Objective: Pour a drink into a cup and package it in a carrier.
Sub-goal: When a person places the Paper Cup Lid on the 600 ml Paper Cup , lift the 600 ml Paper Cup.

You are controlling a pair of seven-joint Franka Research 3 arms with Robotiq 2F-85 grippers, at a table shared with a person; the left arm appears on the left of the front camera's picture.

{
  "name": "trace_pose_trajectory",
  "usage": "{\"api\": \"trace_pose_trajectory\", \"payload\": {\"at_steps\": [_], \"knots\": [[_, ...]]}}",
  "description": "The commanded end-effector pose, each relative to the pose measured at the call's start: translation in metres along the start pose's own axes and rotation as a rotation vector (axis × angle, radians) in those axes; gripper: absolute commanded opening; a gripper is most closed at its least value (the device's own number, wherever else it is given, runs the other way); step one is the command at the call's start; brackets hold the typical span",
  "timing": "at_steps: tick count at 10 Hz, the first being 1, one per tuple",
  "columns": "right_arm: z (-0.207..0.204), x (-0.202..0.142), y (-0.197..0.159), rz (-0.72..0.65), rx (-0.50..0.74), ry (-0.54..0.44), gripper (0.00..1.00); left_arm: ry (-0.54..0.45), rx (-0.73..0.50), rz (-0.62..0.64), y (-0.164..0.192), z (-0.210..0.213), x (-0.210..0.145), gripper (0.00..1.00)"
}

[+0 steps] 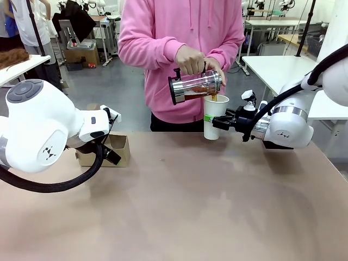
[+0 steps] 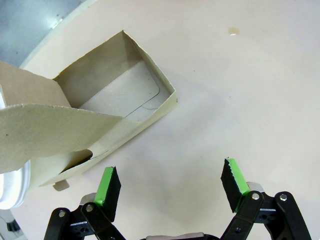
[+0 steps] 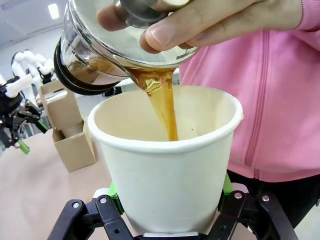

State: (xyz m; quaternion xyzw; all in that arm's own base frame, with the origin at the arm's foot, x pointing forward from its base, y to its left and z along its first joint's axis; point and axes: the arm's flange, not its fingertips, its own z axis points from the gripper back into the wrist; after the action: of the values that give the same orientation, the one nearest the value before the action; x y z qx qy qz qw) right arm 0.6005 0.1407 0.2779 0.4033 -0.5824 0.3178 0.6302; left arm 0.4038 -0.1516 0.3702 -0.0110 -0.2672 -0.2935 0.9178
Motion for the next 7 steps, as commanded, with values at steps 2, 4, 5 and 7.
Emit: {"api": "trace_pose_trajectory", "payload": {"at_steps": [2, 4, 5, 7], "knots": [[-0.0013, 0.001, 0.0011, 0.001, 0.001, -0.001, 0.8, -0.001, -0.002, 0.0, -0.0001, 0.0004, 0.0, 1.0], [-0.0013, 0.001, 0.0011, 0.001, 0.001, -0.001, 0.8, -0.001, -0.002, 0.0, -0.0001, 0.0004, 0.0, 1.0], [-0.0013, 0.001, 0.0011, 0.001, 0.001, -0.001, 0.8, -0.001, -0.002, 0.0, -0.0001, 0.0004, 0.0, 1.0], [-0.0013, 0.001, 0.0011, 0.001, 0.001, -0.001, 0.8, -0.001, -0.002, 0.0, -0.0001, 0.0004, 0.0, 1.0]]}}
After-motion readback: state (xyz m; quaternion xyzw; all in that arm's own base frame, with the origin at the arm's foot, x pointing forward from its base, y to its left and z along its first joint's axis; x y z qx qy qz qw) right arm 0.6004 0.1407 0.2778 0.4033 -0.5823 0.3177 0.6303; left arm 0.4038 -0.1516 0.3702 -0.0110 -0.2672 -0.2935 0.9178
